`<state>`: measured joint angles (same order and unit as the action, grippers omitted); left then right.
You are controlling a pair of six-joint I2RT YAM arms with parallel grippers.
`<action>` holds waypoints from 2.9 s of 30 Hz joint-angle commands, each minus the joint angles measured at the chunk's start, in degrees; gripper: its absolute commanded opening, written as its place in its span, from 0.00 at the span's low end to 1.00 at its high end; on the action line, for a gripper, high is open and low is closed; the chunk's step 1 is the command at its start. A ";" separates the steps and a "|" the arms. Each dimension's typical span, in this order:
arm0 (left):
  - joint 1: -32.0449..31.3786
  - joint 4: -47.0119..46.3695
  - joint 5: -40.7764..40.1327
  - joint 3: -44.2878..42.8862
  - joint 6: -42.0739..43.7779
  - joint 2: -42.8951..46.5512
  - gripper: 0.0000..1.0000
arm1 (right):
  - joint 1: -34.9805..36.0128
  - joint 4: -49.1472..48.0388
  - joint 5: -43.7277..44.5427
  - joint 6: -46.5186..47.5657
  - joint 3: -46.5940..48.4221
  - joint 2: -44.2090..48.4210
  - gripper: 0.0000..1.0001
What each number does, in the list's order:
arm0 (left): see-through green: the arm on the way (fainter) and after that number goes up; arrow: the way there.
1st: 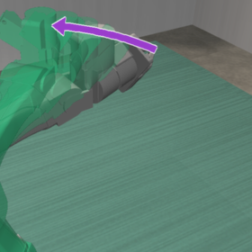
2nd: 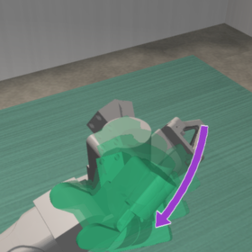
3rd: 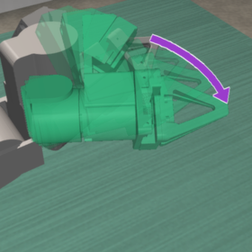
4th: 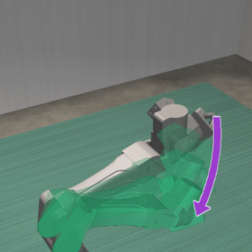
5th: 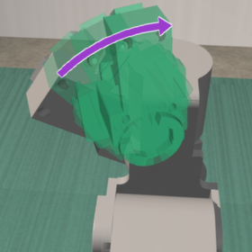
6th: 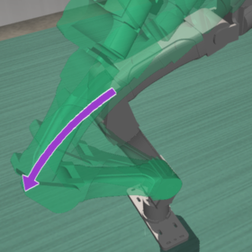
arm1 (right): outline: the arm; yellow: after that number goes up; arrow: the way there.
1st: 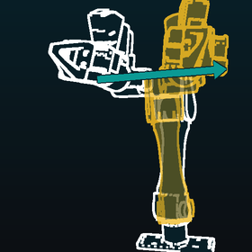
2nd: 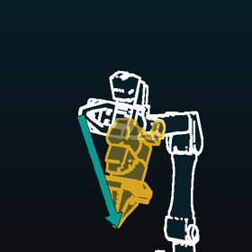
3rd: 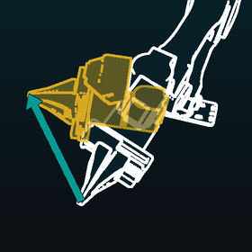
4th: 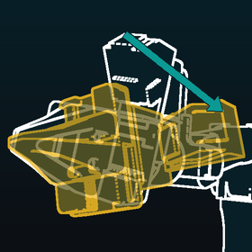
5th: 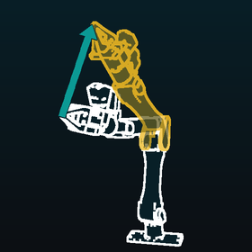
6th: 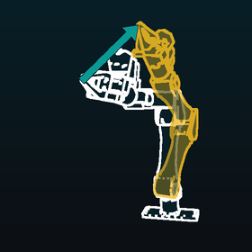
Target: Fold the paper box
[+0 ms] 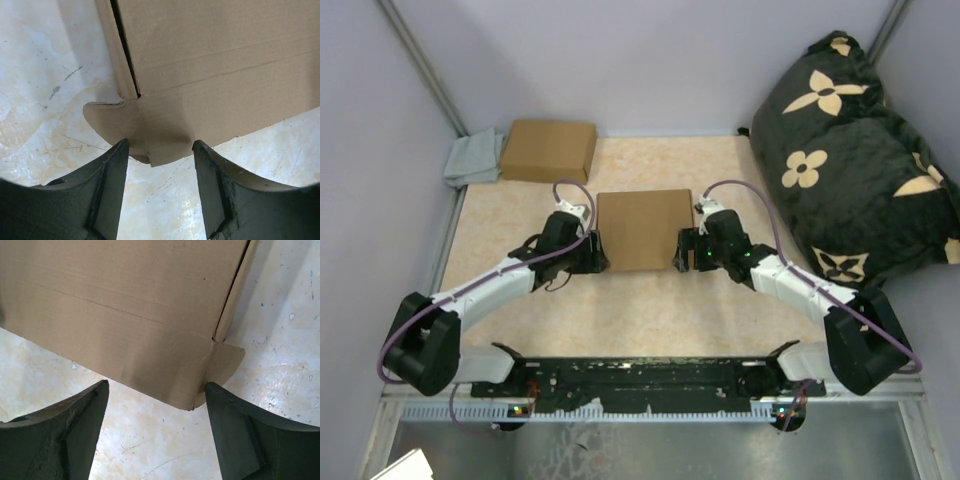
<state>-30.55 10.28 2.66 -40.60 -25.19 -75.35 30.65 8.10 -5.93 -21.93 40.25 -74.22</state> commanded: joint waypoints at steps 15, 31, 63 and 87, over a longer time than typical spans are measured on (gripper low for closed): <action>-0.25 -0.37 7.63 -2.63 0.61 3.30 0.57 | 1.07 2.59 -3.22 1.54 5.14 1.15 0.77; -0.28 0.98 0.33 -3.59 1.65 1.12 0.67 | 1.07 4.78 10.51 4.45 8.01 -3.53 0.85; -0.24 1.48 -2.16 -1.57 0.29 3.08 0.76 | 1.07 5.91 12.62 3.43 5.38 1.99 0.99; -0.26 -6.69 1.56 1.51 -0.16 -0.55 1.00 | 0.37 -0.80 4.48 4.39 3.59 -2.94 0.99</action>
<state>-30.55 7.05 1.23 -40.12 -25.69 -75.22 31.22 10.66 -0.36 -18.15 43.83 -77.45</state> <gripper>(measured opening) 0.997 0.992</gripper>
